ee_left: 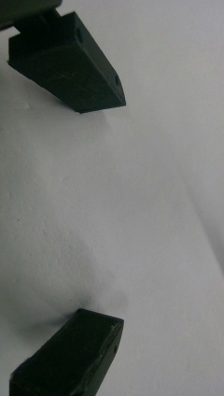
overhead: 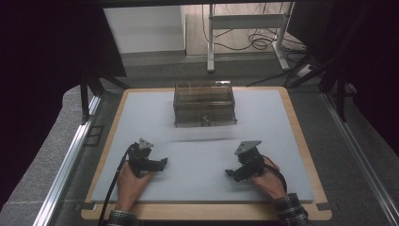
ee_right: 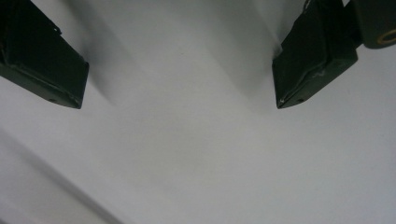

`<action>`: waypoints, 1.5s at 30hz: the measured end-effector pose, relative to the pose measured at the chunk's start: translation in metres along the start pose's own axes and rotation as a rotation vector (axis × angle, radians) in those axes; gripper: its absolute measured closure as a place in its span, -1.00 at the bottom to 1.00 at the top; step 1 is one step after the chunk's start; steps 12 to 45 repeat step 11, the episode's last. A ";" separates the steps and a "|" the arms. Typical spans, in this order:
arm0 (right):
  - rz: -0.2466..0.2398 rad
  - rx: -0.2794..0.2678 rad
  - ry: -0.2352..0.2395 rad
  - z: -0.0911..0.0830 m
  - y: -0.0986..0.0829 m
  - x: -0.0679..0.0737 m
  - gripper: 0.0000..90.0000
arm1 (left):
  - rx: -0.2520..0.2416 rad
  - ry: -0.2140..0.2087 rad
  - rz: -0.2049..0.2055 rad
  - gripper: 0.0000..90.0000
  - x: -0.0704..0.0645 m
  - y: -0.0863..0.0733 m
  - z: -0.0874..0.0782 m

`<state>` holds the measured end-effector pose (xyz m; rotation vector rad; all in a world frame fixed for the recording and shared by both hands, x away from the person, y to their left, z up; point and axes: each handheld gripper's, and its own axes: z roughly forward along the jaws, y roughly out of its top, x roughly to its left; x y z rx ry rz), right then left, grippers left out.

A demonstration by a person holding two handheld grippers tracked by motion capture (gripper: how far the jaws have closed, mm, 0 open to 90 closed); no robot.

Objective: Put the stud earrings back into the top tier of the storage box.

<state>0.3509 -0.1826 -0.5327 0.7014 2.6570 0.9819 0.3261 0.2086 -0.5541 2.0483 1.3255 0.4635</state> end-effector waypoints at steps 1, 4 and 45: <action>0.004 -0.018 0.000 0.000 -0.002 0.000 -0.95 | 0.000 0.000 0.000 -1.00 0.000 0.000 0.000; 0.008 -0.042 -0.002 0.000 -0.005 0.000 -0.95 | 0.000 0.000 0.000 -1.00 0.000 0.000 0.000; 0.007 -0.045 -0.005 0.001 -0.006 0.001 -0.95 | -0.004 -0.001 -0.005 -1.00 0.000 0.000 0.000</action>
